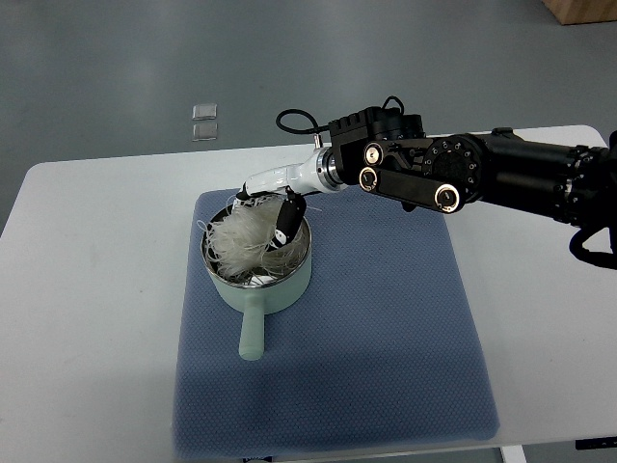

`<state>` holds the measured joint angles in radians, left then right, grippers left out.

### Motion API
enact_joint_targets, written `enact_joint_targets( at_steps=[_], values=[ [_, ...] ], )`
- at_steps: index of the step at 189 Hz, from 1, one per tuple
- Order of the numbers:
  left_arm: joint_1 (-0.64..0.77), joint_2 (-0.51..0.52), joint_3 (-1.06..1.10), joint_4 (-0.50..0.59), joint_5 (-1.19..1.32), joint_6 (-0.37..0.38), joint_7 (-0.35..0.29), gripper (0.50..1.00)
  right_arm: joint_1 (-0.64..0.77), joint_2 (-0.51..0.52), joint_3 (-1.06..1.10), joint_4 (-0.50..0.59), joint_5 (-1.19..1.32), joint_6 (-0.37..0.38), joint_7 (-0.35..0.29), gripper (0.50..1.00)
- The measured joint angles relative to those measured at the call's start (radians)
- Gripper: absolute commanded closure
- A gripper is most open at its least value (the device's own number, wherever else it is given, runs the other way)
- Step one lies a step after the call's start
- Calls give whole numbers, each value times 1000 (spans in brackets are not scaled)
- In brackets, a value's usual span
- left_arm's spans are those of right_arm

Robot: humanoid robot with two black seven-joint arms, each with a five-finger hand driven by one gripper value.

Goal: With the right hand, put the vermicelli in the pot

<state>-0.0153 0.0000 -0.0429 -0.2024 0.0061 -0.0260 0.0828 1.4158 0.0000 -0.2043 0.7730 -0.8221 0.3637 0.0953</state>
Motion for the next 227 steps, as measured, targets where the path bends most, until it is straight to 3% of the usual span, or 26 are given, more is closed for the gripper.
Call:
enact_joint_targets(
  at_steps=[52, 102, 142, 183, 227],
  values=[
    [0, 0, 1, -2, 0, 0, 0, 500, 7, 0, 101, 0, 4, 21, 0, 589],
    [0, 0, 3, -2, 0, 0, 0, 500, -28, -5, 367, 0, 68, 25, 1, 589],
    [0, 0, 3, -4, 1, 0, 18, 500, -300, -87, 762, 0, 154, 11, 42, 589],
    [0, 0, 2, -3, 1, 0, 33, 500, -629, -76, 1212, -1, 219, -24, 104, 589],
    [0, 0, 3, -5, 1, 0, 34, 500, -774, -53, 1427, -49, 507, -86, 146, 574]
  ],
)
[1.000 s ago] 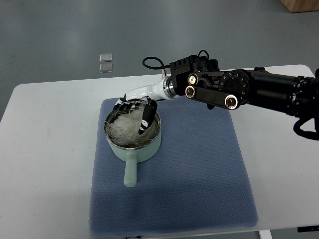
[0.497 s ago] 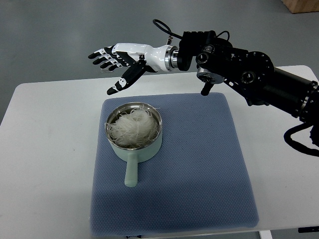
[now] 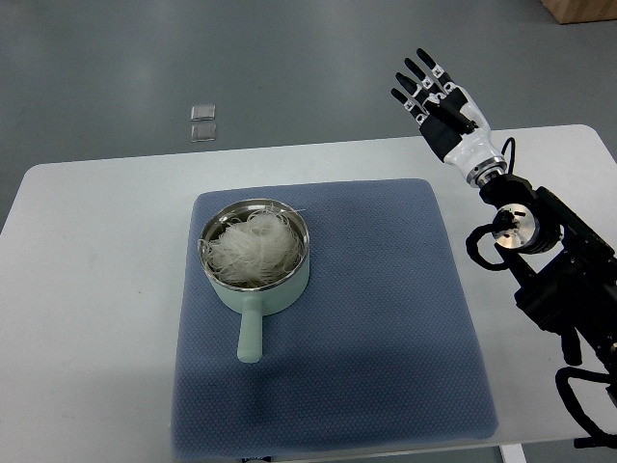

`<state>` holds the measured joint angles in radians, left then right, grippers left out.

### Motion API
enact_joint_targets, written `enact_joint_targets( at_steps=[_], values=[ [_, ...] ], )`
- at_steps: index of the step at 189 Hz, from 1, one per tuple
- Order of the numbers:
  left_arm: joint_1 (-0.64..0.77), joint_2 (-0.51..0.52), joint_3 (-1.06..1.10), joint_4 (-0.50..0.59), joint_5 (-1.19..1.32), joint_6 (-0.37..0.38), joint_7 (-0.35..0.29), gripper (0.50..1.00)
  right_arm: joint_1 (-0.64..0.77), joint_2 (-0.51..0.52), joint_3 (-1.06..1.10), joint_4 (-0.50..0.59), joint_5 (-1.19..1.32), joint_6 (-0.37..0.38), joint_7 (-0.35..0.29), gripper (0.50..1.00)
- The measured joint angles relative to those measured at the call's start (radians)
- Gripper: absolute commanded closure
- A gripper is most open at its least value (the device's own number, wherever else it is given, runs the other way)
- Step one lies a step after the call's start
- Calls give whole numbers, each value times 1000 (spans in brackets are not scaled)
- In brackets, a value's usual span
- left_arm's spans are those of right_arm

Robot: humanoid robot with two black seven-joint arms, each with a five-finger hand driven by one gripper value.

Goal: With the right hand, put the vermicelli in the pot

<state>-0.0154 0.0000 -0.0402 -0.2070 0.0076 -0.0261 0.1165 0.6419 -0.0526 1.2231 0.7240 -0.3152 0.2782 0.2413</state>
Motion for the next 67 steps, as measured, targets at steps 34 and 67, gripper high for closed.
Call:
enact_joint_targets(
  at_steps=[34, 67],
  values=[
    [-1, 0, 2, -1, 2, 0, 0, 500, -8, -1, 1, -64, 117, -9, 1, 572],
    [-2, 0, 3, -11, 2, 0, 0, 500, -8, 0, 0, -71, 123, -13, 1, 572]
  ],
)
